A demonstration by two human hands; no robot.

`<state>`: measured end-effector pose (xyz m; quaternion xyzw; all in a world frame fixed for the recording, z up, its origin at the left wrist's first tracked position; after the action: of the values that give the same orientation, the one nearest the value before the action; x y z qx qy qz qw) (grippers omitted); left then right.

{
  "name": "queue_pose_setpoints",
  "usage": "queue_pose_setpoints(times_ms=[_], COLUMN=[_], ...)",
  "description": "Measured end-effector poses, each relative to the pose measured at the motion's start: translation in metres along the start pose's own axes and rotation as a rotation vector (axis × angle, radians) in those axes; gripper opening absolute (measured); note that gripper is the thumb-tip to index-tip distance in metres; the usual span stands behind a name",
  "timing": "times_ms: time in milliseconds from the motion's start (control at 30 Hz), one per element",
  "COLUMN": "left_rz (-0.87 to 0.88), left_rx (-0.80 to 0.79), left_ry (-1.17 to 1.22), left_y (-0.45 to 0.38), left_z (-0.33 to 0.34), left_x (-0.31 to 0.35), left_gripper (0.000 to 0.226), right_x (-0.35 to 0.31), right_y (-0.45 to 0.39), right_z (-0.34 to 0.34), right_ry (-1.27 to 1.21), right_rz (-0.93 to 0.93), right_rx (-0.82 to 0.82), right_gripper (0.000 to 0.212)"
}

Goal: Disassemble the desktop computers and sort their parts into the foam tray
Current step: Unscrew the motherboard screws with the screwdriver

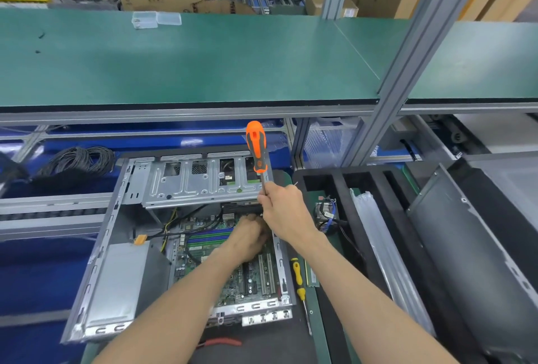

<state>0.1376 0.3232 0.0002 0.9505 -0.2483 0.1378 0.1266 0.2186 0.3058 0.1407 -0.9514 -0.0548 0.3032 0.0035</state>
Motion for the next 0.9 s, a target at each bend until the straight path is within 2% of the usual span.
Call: queue_pose_setpoints(times_ms=[100, 233, 333, 433, 533, 567, 600, 633, 667, 700, 733, 767, 800, 833, 867, 900], left_rz=[-0.125, -0.276, -0.263, -0.131, 0.156, 0.263, 0.371, 0.46, 0.518, 0.538, 0.533, 0.528, 0.531, 0.537, 0.545, 0.539], left_rx=[0.013, 0.167, 0.294, 0.407, 0.445, 0.439, 0.399, 0.313, 0.199, 0.084, 0.008, 0.001, 0.048, 0.143, 0.266, 0.402], left_ry=[0.122, 0.372, 0.627, 0.779, 0.693, 0.61, 0.537, 0.473, 0.411, 0.352, 0.301, 0.275, 0.272, 0.284, 0.294, 0.296], left_y=[0.019, 0.055, 0.082, 0.104, 0.105, 0.098, 0.089, 0.079, 0.069, 0.06, 0.053, 0.049, 0.048, 0.052, 0.06, 0.068], left_z=[-0.019, -0.053, -0.081, -0.117, -0.164, -0.178, -0.187, -0.191, -0.191, -0.188, -0.184, -0.184, -0.188, -0.195, -0.204, -0.209], left_x=[-0.017, -0.035, -0.026, 0.001, 0.059, 0.084, 0.111, 0.137, 0.159, 0.176, 0.185, 0.187, 0.185, 0.177, 0.165, 0.149], left_gripper=[0.009, 0.013, 0.014, 0.024, 0.018, 0.013, 0.008, 0.004, 0.005, 0.009, 0.014, 0.017, 0.017, 0.013, 0.009, 0.013], right_x=[0.0, -0.002, -0.011, -0.012, -0.017, -0.011, -0.009, -0.013, 0.001, 0.012, 0.017, -0.002, -0.006, -0.006, -0.004, -0.016], right_y=[-0.001, 0.002, 0.008, 0.012, 0.028, 0.033, 0.048, 0.063, 0.067, 0.074, 0.053, 0.049, 0.05, 0.048, 0.045, 0.036], right_z=[0.002, 0.005, 0.005, 0.0, -0.006, -0.001, -0.003, -0.017, -0.016, -0.007, -0.001, 0.003, 0.0, -0.018, -0.036, -0.036], right_ry=[-0.041, -0.063, -0.053, -0.023, -0.1, -0.26, -0.297, -0.33, -0.179, -0.255, -0.209, -0.298, -0.288, -0.211, -0.124, -0.061], right_rz=[0.06, 0.054, 0.038, 0.034, 0.112, 0.234, 0.284, 0.263, 0.408, 0.463, 0.404, 0.415, 0.39, 0.387, 0.414, 0.294], right_rx=[-0.03, -0.026, -0.015, -0.012, -0.096, 0.038, 0.06, 0.005, 0.028, 0.014, 0.146, 0.06, 0.089, 0.279, 0.376, 0.386], right_gripper=[0.022, 0.02, 0.018, 0.017, 0.014, 0.018, 0.019, 0.019, 0.019, 0.021, 0.029, 0.037, 0.042, 0.043, 0.037, 0.026])
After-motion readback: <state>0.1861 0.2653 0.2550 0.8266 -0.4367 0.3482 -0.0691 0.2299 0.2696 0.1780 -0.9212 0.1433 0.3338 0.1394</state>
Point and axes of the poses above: each hand's wrist, its own y-axis away from the middle knuckle, its own z-axis out of the palm, x = y × z, the point moved 6 cm from there along -y, towards the middle knuckle, and after that the axes turned 8 degrees about -y, right-handed, at the moved point
